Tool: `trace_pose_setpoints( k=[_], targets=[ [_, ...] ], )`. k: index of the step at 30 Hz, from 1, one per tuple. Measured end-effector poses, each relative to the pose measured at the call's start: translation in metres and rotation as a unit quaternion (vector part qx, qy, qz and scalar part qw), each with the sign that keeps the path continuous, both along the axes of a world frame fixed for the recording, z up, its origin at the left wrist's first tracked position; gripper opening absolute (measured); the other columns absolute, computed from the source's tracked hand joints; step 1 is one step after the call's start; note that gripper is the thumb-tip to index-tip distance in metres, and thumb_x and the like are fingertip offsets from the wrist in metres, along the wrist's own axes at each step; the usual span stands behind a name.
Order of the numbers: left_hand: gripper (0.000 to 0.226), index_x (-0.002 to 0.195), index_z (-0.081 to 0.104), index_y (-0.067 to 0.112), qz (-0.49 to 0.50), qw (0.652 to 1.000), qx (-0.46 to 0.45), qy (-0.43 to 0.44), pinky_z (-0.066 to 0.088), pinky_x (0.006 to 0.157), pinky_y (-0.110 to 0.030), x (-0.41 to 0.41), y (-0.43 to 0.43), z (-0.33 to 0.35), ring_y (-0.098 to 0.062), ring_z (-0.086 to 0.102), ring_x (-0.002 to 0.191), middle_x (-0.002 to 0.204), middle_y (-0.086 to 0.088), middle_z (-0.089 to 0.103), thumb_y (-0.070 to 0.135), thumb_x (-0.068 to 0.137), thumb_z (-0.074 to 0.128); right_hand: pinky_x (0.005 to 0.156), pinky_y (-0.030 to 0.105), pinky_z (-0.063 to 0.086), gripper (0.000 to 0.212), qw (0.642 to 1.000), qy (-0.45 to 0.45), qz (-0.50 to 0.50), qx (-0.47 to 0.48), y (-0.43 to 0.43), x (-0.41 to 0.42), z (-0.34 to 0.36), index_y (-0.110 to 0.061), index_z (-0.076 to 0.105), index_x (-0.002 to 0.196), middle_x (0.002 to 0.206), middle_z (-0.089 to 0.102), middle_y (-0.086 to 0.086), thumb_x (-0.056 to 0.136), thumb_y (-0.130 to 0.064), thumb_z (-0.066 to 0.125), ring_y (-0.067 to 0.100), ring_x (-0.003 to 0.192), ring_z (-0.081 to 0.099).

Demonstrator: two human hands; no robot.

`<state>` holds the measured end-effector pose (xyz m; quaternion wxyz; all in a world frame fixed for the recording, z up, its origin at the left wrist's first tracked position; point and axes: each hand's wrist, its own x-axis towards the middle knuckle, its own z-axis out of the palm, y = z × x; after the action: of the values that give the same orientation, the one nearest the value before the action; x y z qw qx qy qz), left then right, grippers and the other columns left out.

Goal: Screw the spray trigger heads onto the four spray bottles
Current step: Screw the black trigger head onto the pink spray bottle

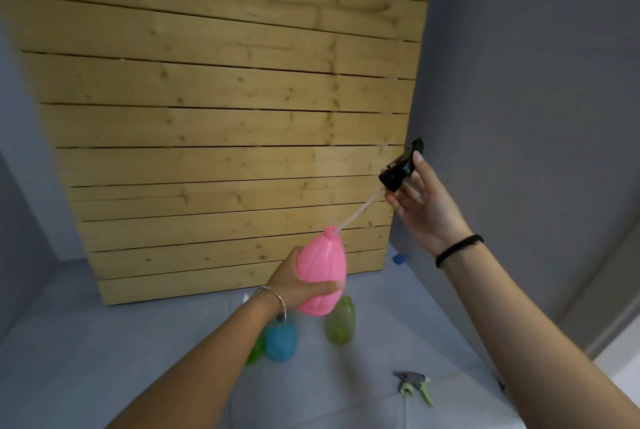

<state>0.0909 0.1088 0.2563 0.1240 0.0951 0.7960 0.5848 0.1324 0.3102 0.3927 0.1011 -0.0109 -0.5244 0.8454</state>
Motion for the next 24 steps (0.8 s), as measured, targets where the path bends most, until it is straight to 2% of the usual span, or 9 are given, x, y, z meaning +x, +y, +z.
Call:
trace_pose_setpoints(
  k=[3,5,8,10,15,19,22,24],
  targets=[
    [0.082,0.119,0.041,0.037,-0.025,0.999,-0.024,0.027,0.044,0.057,-0.016,-0.002,0.0,-0.001,-0.018,0.056,0.098,0.113,0.008,0.055,0.036,0.052,0.089,0.08,0.023,0.051,0.034,1.0,-0.003,0.002,-0.001,-0.006,-0.003,-0.006,-0.014,0.06,0.108,0.1,0.071,0.004,0.089,-0.041,0.054,0.009,0.086,0.071],
    [0.084,0.119,0.041,0.038,-0.029,0.999,-0.024,0.034,0.044,0.054,-0.016,-0.004,-0.001,-0.001,-0.019,0.057,0.098,0.111,0.011,0.055,0.038,0.05,0.089,0.08,0.023,0.051,0.033,1.0,0.006,-0.006,-0.01,-0.008,-0.005,-0.005,-0.015,0.062,0.105,0.099,0.071,0.003,0.089,-0.042,0.055,0.01,0.088,0.07],
    [0.085,0.119,0.04,0.038,-0.021,0.999,-0.017,0.035,0.044,0.06,-0.015,-0.006,-0.005,-0.003,-0.015,0.055,0.1,0.112,0.012,0.054,0.039,0.05,0.089,0.08,0.023,0.052,0.04,0.999,0.028,-0.02,-0.03,-0.004,-0.006,0.002,-0.014,0.062,0.112,0.098,0.072,0.001,0.087,-0.044,0.056,0.011,0.093,0.068],
    [0.084,0.118,0.04,0.038,-0.018,0.999,-0.015,0.03,0.044,0.062,-0.016,-0.007,-0.008,-0.006,-0.014,0.054,0.099,0.111,0.012,0.053,0.038,0.05,0.089,0.08,0.023,0.052,0.045,0.999,0.037,-0.023,-0.024,-0.002,-0.006,0.004,-0.013,0.06,0.119,0.097,0.073,-0.001,0.087,-0.045,0.055,0.011,0.096,0.068],
    [0.085,0.118,0.039,0.039,-0.018,0.999,-0.007,0.034,0.044,0.062,-0.016,-0.006,-0.007,-0.003,-0.017,0.054,0.103,0.115,0.01,0.053,0.04,0.049,0.088,0.08,0.024,0.052,0.043,0.999,0.028,-0.014,-0.007,0.003,-0.008,-0.001,-0.013,0.06,0.117,0.092,0.076,-0.003,0.087,-0.043,0.055,0.01,0.094,0.07],
    [0.089,0.121,0.04,0.04,-0.044,0.998,0.002,0.047,0.045,0.054,-0.014,0.001,0.003,0.003,-0.012,0.056,0.098,0.113,0.013,0.054,0.044,0.046,0.088,0.08,0.025,0.052,0.042,0.999,-0.01,0.023,0.043,-0.001,-0.011,-0.016,-0.013,0.062,0.114,0.105,0.072,0.003,0.086,-0.044,0.056,0.013,0.096,0.07],
    [0.087,0.119,0.041,0.04,-0.064,0.996,-0.002,0.068,0.046,0.062,-0.014,0.005,0.014,0.007,-0.003,0.054,0.096,0.112,0.015,0.054,0.045,0.047,0.088,0.087,0.028,0.048,0.042,0.989,-0.068,0.066,0.116,-0.004,-0.012,-0.034,-0.014,0.066,0.111,0.108,0.07,0.003,0.088,-0.046,0.052,0.016,0.098,0.064],
    [0.087,0.12,0.041,0.039,-0.068,0.995,-0.001,0.069,0.048,0.067,-0.018,0.007,0.021,0.009,-0.004,0.055,0.098,0.113,0.016,0.054,0.046,0.047,0.088,0.09,0.031,0.044,0.043,0.979,-0.091,0.088,0.158,-0.003,-0.012,-0.042,-0.017,0.069,0.107,0.105,0.07,-0.001,0.085,-0.05,0.053,0.016,0.1,0.061]
  ],
)
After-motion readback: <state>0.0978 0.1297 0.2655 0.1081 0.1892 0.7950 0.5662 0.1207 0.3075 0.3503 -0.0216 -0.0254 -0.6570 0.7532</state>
